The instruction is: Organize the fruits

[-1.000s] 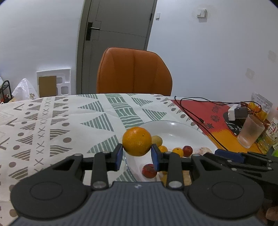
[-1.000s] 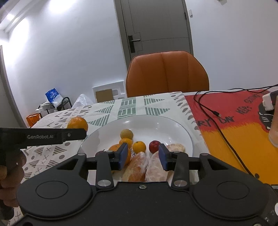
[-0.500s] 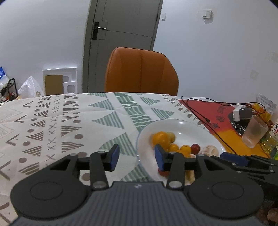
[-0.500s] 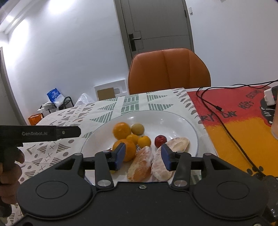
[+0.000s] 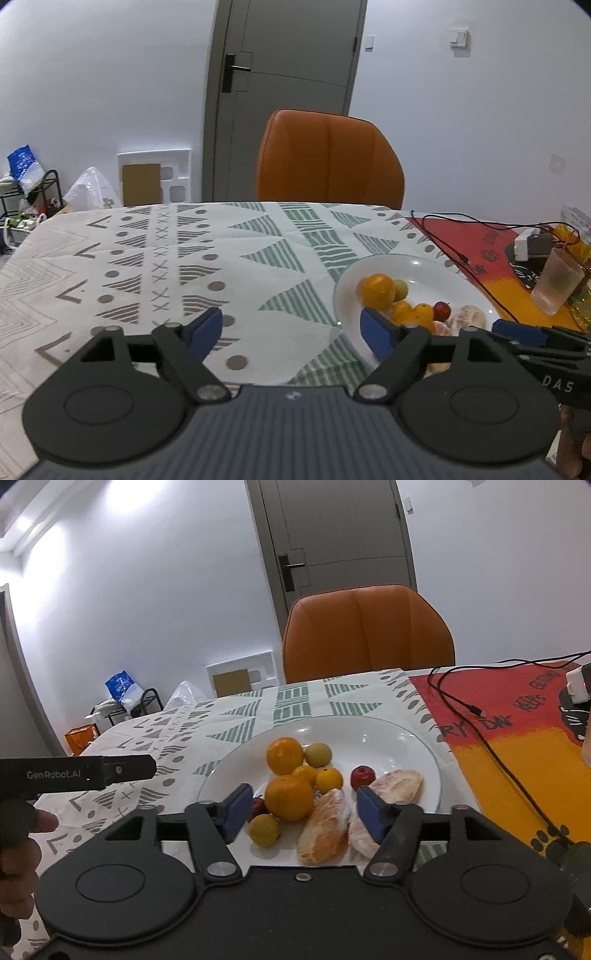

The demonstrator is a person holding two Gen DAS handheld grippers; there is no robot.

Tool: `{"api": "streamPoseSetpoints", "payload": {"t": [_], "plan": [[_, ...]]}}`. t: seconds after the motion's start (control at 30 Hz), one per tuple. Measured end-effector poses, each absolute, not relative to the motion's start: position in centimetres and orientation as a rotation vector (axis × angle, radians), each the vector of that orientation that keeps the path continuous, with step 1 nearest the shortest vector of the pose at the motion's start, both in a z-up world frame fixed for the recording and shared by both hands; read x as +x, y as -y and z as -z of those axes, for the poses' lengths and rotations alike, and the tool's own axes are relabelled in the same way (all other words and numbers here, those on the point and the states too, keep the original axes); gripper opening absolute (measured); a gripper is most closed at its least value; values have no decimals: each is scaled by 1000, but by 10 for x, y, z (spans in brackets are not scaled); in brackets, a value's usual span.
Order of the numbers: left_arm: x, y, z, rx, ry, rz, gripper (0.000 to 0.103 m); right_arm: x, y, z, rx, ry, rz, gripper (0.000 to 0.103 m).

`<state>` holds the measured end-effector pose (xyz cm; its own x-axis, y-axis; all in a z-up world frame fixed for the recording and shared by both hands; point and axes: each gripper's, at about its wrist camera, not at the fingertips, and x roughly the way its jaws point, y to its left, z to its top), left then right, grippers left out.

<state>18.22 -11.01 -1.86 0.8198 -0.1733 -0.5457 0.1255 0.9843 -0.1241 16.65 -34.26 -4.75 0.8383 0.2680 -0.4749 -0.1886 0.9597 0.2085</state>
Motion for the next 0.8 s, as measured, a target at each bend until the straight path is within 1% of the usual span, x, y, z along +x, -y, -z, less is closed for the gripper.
{"api": "streamPoseSetpoints", "payload": {"t": [0.03, 0.1, 0.23, 0.47, 0.6, 0.8], "plan": [[181, 108, 19, -84, -589, 152, 82, 166, 342, 47, 157, -522, -244, 72], [177, 105, 19, -83, -585, 135, 83, 163, 340, 46, 156, -514, -252, 75], [168, 96, 17, -86, -572, 95, 86, 158, 334, 42, 150, -498, -265, 85], [152, 80, 14, -109, -570, 78, 86, 149, 324, 38, 144, -485, -290, 88], [141, 73, 12, -123, -561, 68, 86, 140, 319, 36, 136, -476, -299, 94], [124, 64, 7, -136, -545, 56, 86, 129, 313, 32, 130, -467, -315, 95]]}}
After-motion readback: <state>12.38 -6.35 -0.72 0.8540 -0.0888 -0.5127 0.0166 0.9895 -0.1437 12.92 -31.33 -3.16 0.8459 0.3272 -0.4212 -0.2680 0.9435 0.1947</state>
